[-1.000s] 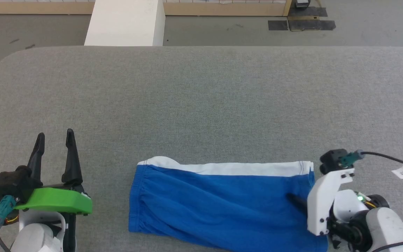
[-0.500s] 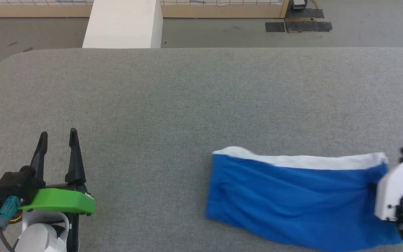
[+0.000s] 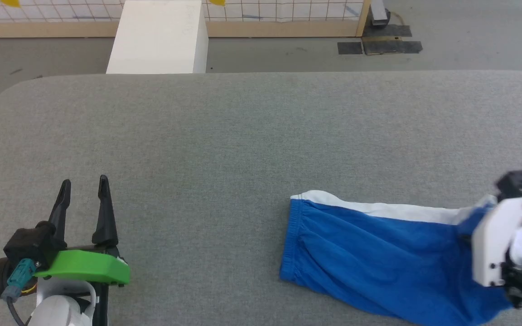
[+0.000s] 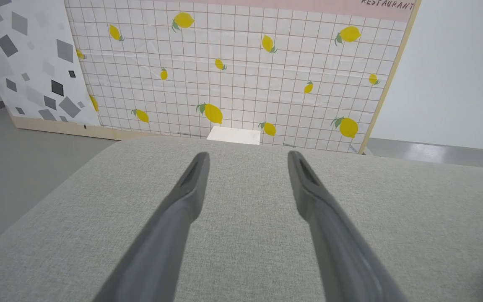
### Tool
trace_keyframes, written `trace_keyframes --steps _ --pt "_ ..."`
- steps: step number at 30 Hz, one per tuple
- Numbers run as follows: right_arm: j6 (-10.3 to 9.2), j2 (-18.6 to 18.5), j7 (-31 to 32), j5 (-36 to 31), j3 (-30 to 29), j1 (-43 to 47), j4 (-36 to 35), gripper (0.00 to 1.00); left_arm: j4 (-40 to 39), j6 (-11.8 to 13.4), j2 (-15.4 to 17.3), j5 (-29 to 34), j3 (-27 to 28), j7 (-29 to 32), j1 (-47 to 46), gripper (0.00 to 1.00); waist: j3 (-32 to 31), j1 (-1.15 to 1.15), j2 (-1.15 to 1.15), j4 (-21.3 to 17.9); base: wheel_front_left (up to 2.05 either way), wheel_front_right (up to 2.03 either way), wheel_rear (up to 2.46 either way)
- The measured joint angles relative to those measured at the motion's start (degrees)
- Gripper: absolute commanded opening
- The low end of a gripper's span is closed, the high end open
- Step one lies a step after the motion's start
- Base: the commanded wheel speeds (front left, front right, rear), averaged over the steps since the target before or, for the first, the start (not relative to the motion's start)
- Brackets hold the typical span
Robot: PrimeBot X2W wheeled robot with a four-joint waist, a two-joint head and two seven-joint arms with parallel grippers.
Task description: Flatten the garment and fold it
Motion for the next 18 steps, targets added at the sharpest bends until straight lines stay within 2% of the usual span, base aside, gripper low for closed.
trace_keyframes --steps 4,7,11,18 --pt "0.0 2.5 4.1 3.6 4.4 0.0 -6.4 0.0 -0.1 0.0 -0.2 0.0 -0.3 0.0 0.0 1.0 -0.1 0.0 0.0 -0.3 0.0 0.0 0.0" --pt "0.01 4.9 4.4 4.5 8.0 -0.8 -7.2 0.0 0.0 0.0 -0.2 0.0 -0.5 0.0 0.0 1.0 0.0 0.0 0.0 -0.4 0.0 0.0 0.0" --pt "0.01 8.1 2.4 4.5 11.4 -2.8 -4.8 0.0 0.1 -0.1 -0.4 0.0 -1.1 0.0 -0.1 1.0 0.1 0.0 0.0 0.1 0.0 0.0 0.0" --pt "0.0 11.7 -5.6 3.3 15.6 -6.3 2.7 0.0 0.6 -0.5 -0.5 -0.4 -1.2 0.0 -0.1 1.0 0.4 0.0 0.0 1.8 0.0 0.0 0.0"
